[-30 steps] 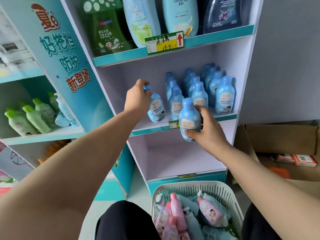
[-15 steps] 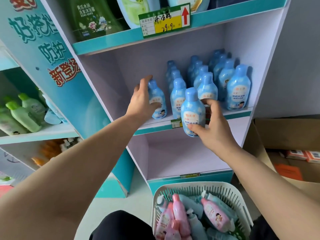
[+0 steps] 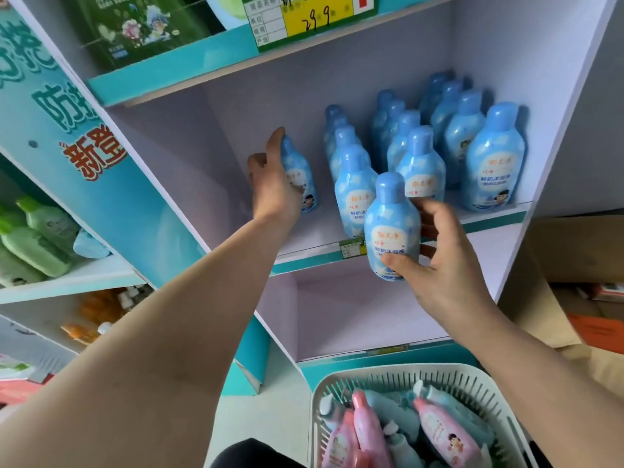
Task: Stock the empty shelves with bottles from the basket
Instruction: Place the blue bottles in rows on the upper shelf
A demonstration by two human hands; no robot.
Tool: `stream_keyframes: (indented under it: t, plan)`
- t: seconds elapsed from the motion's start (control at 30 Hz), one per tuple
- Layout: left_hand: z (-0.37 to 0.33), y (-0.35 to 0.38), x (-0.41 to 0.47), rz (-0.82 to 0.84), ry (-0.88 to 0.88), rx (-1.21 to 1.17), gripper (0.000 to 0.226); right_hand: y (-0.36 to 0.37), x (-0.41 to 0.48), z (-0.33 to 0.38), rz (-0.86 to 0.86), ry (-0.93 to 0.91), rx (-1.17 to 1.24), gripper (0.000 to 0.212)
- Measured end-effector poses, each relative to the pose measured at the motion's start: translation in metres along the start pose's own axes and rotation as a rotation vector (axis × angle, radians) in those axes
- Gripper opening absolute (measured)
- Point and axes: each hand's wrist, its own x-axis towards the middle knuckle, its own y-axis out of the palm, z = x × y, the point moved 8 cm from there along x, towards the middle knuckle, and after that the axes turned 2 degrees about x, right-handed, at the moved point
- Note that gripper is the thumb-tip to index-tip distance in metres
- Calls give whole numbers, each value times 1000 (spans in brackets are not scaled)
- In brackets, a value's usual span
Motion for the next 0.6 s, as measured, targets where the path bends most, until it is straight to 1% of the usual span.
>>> stream_keyframes:
  t: [0.1,0.3,0.6]
  plan:
    - [5,9,16,8,-23,10,92,6,3,3,17,-1,32,66]
    - [9,20,33,-2,48,-38,90,16,7,13,67,-26,69,61]
    - [10,25,45,-7,64,-81,88,20,7,8,109,-4,108,64]
